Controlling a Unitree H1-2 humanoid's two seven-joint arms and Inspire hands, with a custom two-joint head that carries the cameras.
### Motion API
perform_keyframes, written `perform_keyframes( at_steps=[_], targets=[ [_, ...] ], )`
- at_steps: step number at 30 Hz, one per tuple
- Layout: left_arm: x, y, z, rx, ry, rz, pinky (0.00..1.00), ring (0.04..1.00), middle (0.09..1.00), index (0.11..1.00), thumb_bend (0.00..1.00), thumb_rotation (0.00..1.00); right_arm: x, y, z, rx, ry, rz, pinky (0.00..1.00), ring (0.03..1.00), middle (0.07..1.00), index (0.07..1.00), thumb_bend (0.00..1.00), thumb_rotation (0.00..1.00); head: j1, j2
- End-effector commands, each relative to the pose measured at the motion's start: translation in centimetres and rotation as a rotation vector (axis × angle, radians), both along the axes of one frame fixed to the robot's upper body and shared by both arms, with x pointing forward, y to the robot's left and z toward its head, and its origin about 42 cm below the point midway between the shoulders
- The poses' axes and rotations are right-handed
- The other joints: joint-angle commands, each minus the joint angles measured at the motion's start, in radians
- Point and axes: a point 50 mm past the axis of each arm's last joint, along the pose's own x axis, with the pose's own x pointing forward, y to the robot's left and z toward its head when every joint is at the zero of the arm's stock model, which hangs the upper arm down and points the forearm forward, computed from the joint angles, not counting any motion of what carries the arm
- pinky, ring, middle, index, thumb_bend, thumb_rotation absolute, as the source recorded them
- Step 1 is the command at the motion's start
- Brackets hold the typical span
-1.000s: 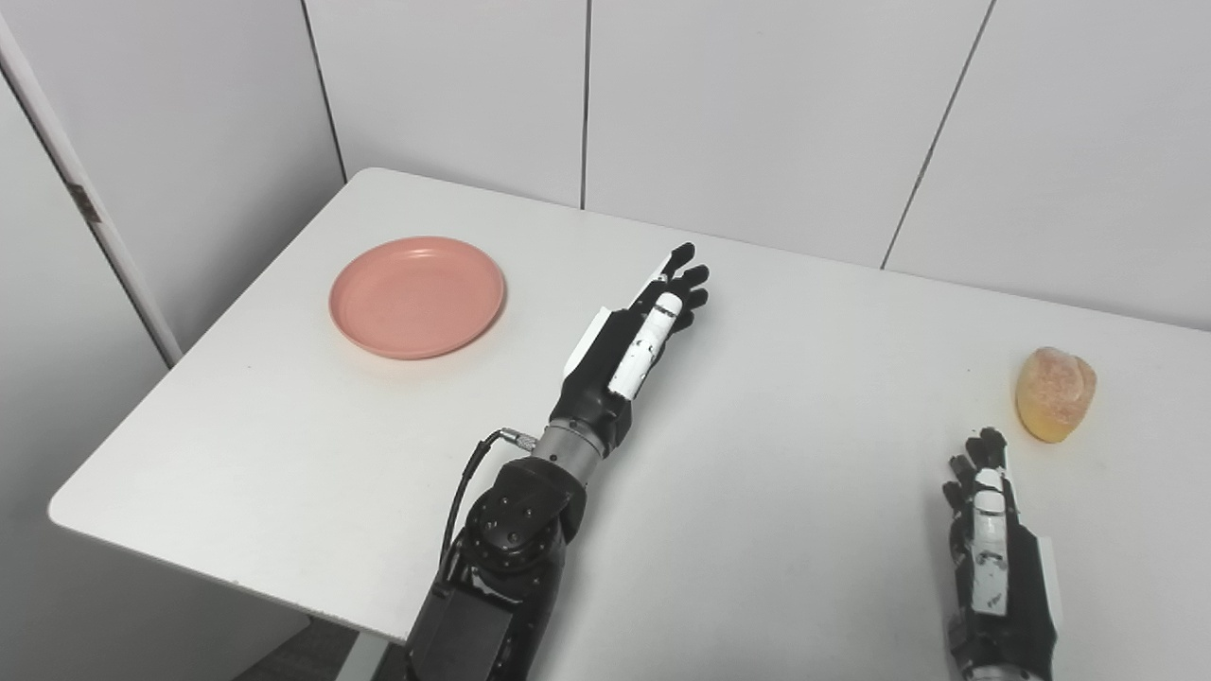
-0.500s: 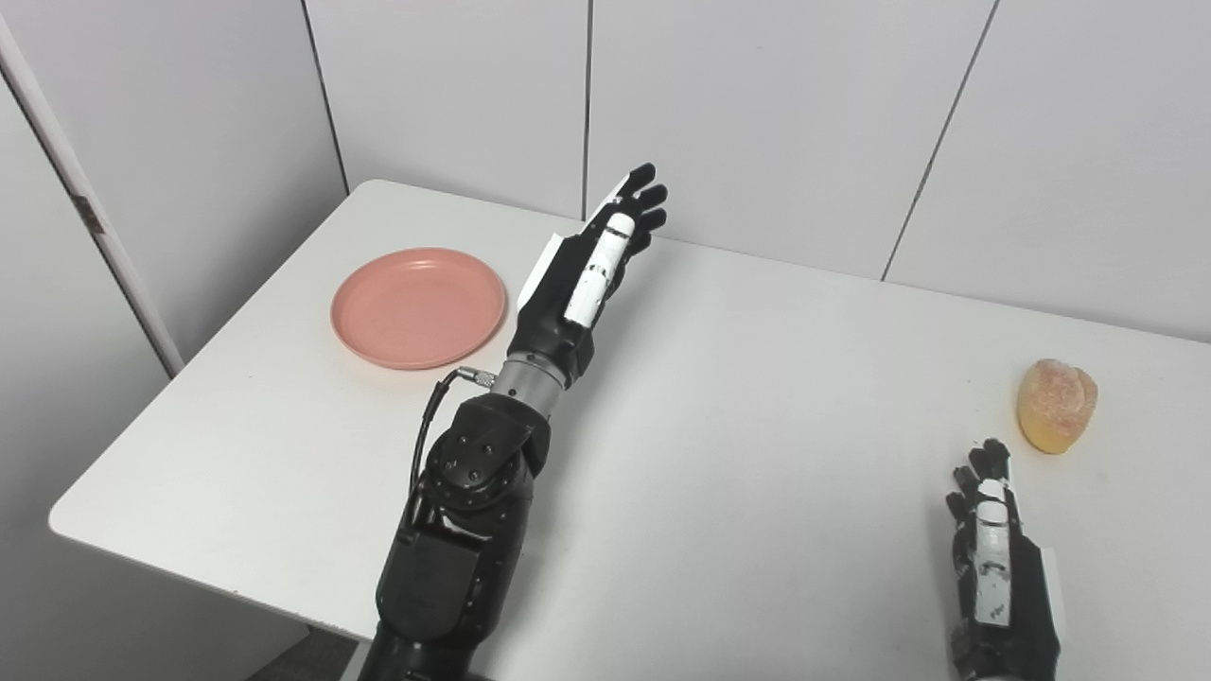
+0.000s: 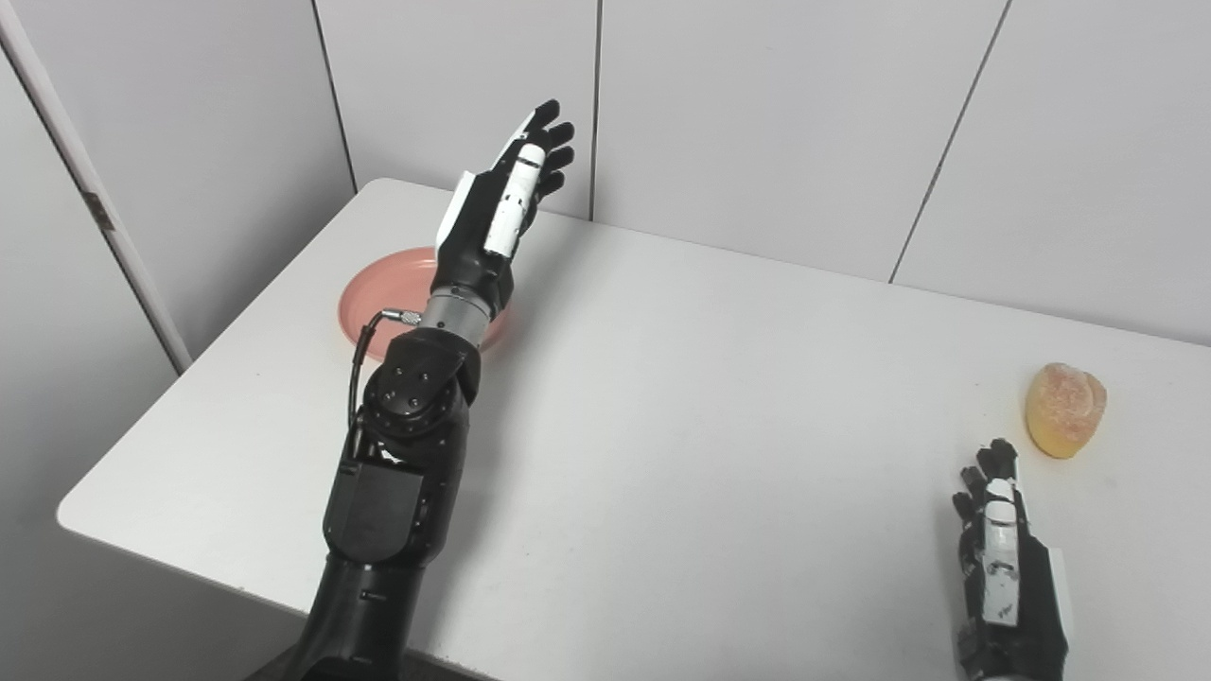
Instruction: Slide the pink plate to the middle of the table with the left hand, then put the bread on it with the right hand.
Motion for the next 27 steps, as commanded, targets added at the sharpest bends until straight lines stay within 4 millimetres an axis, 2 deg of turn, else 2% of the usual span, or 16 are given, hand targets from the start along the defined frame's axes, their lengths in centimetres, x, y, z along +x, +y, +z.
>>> perform_keyframes(
  at_steps=[1,7,12,16,27],
  targets=[
    [0.8,0.9,3.0,0.017,-0.098,0.01,0.93,0.917,0.924,0.91,0.45,1.0,0.0,-0.5,-0.4,-0.012,-0.03,0.0,1.0,0.985,0.994,0.991,0.2,1.0,0.002,-0.001],
    [0.7,3.9,3.5,-0.006,-0.087,0.083,0.9,0.888,0.881,0.873,0.41,1.0,-0.2,-0.7,-0.3,-0.005,-0.025,0.0,1.0,0.985,0.994,0.991,0.2,1.0,0.011,-0.004],
    [1.1,6.5,3.2,-0.019,-0.066,0.138,0.89,0.886,0.892,0.882,0.39,1.0,-0.2,-1.0,-0.2,0.002,-0.016,0.004,1.0,0.998,1.0,1.0,0.19,1.0,0.019,-0.004],
    [1.5,8.5,2.8,-0.066,-0.057,0.177,0.84,0.851,0.859,0.865,0.39,1.0,-0.2,-1.1,-0.2,0.011,-0.009,0.003,1.0,0.999,1.0,1.0,0.19,1.0,0.019,-0.005],
    [2.2,13.0,1.4,-0.22,-0.01,0.203,0.88,0.882,0.883,0.87,0.38,1.0,-0.3,-1.3,-0.1,-0.001,0.0,0.009,1.0,1.0,1.0,1.0,0.19,1.0,0.031,-0.006]
  ],
)
